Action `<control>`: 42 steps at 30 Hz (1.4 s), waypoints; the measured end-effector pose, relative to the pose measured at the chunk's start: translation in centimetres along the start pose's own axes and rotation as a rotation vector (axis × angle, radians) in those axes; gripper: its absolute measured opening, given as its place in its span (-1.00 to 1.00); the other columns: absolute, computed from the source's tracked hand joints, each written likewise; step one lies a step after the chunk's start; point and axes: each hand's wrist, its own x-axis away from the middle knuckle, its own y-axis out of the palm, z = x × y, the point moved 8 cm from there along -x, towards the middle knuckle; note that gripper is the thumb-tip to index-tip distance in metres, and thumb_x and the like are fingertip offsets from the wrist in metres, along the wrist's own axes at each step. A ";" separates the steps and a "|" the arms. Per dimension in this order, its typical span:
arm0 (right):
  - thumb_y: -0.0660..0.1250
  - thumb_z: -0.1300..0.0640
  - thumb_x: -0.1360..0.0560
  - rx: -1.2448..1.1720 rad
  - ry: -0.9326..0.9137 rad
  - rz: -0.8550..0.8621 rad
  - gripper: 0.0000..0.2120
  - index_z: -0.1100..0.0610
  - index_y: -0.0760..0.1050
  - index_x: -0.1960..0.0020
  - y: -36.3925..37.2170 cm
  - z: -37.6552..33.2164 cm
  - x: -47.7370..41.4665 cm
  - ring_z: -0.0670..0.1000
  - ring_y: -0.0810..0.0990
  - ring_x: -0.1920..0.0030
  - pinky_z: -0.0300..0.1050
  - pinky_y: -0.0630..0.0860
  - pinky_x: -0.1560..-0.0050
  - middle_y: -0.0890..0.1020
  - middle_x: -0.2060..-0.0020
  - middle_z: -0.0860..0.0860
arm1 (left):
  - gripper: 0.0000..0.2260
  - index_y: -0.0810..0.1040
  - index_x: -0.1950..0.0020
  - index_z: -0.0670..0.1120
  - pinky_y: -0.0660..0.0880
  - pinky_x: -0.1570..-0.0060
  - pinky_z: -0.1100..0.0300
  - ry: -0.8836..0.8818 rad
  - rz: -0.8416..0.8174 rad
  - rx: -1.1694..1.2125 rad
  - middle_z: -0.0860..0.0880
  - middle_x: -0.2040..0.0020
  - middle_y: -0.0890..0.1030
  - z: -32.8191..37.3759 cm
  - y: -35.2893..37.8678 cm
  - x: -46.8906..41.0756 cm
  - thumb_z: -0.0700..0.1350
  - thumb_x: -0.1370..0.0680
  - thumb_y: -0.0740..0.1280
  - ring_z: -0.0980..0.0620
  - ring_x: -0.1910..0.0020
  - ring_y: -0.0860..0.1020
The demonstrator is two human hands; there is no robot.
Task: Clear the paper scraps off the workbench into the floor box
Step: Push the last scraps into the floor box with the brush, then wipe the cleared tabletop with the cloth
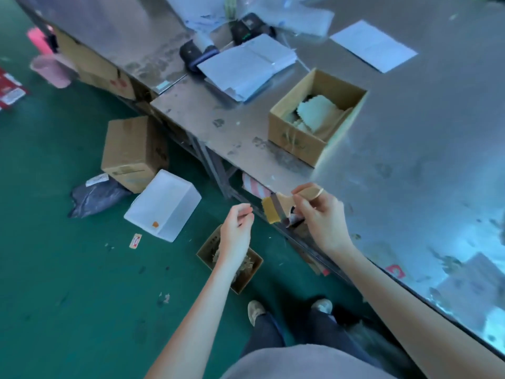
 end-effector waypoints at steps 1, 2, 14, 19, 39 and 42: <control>0.26 0.22 -0.49 -0.009 0.009 0.045 -0.89 0.10 0.54 0.17 -1.9 0.3 0.0 0.16 0.60 0.31 0.14 0.57 0.20 0.62 0.40 0.08 | -0.81 0.51 -0.17 0.00 0.44 -0.16 0.23 0.018 -0.028 -0.020 0.13 -0.12 0.57 0.8 1.6 -0.1 -0.16 -0.60 0.23 0.20 -0.13 0.52; 0.27 0.25 -0.49 -0.021 0.022 0.074 -0.87 0.09 0.55 0.18 -3.3 0.6 0.0 0.13 0.59 0.32 0.12 0.56 0.22 0.61 0.41 0.03 | -0.81 0.52 -0.17 0.00 0.45 -0.16 0.22 0.032 -0.046 -0.036 0.14 -0.11 0.57 1.4 2.6 -0.2 -0.16 -0.60 0.23 0.21 -0.12 0.52; 0.30 0.27 -0.51 -0.251 0.154 0.380 -0.91 0.16 0.58 0.10 -19.3 5.3 0.4 -0.02 0.53 0.41 -0.09 0.42 0.33 0.60 0.41 0.09 | -0.87 0.50 -0.13 0.11 0.49 -0.17 0.03 0.159 -0.325 -0.124 0.11 -0.12 0.58 7.9 18.0 0.1 -0.02 -0.59 0.27 0.09 -0.13 0.55; 0.30 0.29 -0.50 -0.272 0.148 0.446 -0.87 0.12 0.57 0.15 -23.1 6.2 0.4 -0.01 0.54 0.42 -0.17 0.43 0.36 0.60 0.42 0.08 | -0.84 0.51 -0.16 0.05 0.47 -0.21 0.03 0.224 -0.343 -0.175 0.15 -0.11 0.59 10.4 20.5 -0.4 -0.10 -0.59 0.26 0.13 -0.15 0.53; 0.18 0.01 -0.53 0.504 -0.115 0.274 -0.78 0.04 0.55 -0.04 -16.9 4.9 -11.8 0.07 0.51 0.25 -0.08 0.45 0.35 0.52 0.21 0.02 | -0.77 0.50 -0.22 -0.10 0.43 -0.18 0.22 0.668 -0.350 -0.697 -0.03 -0.19 0.54 20.9 20.6 -15.2 -0.19 -0.58 0.23 0.05 -0.15 0.49; 0.12 0.02 -0.50 0.748 -0.171 0.183 -0.72 0.06 0.54 -0.07 -13.9 4.8 -13.3 0.13 0.55 0.15 -0.08 0.48 0.45 0.53 0.20 0.04 | -0.62 0.36 -0.38 -0.11 0.34 -0.33 -0.05 0.556 -0.518 -1.003 -0.10 -0.34 0.40 18.8 22.8 -18.7 -0.18 -0.56 0.24 -0.13 -0.33 0.36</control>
